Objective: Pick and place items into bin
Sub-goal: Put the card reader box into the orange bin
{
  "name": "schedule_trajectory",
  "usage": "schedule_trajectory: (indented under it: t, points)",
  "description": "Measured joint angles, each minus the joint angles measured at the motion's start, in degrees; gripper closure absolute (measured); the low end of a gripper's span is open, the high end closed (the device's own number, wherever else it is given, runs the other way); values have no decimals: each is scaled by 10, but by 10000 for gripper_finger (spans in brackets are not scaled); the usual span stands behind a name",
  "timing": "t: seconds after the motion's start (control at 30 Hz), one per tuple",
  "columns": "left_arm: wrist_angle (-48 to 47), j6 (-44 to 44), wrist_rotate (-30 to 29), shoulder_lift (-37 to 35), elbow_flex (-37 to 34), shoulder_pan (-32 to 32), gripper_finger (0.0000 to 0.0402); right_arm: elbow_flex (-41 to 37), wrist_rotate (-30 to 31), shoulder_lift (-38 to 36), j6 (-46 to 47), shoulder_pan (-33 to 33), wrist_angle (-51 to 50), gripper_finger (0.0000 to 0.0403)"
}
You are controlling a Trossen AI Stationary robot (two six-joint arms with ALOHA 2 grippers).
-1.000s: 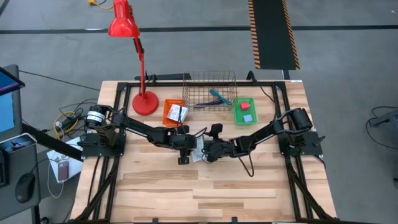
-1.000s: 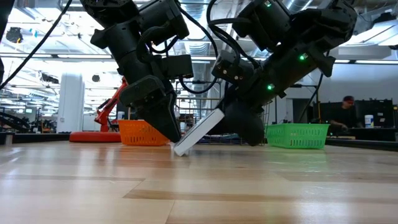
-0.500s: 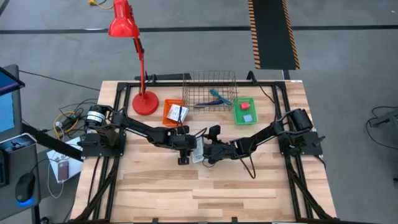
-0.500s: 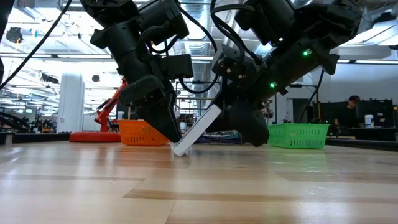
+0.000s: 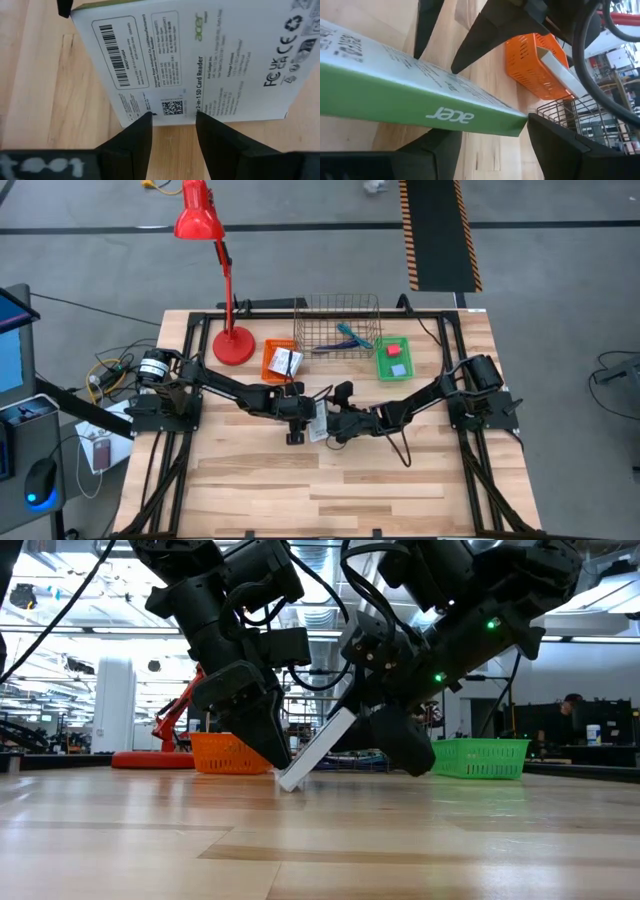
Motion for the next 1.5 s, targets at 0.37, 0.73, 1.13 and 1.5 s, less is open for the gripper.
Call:
schedule_trajectory:
  t: [0.37,0.73,1.13,1.5]
  points:
    - [0,0,0,0,0,0,258,0,-11,0,-63,9,22,184]
    - [0,0,-1,0,0,0,258,0,-11,0,-85,10,22,184]
    - [0,0,-2,0,0,0,258,0,-7,0,-90,9,23,184]
    - [0,0,-2,0,0,0,258,0,-9,0,-135,9,24,184]
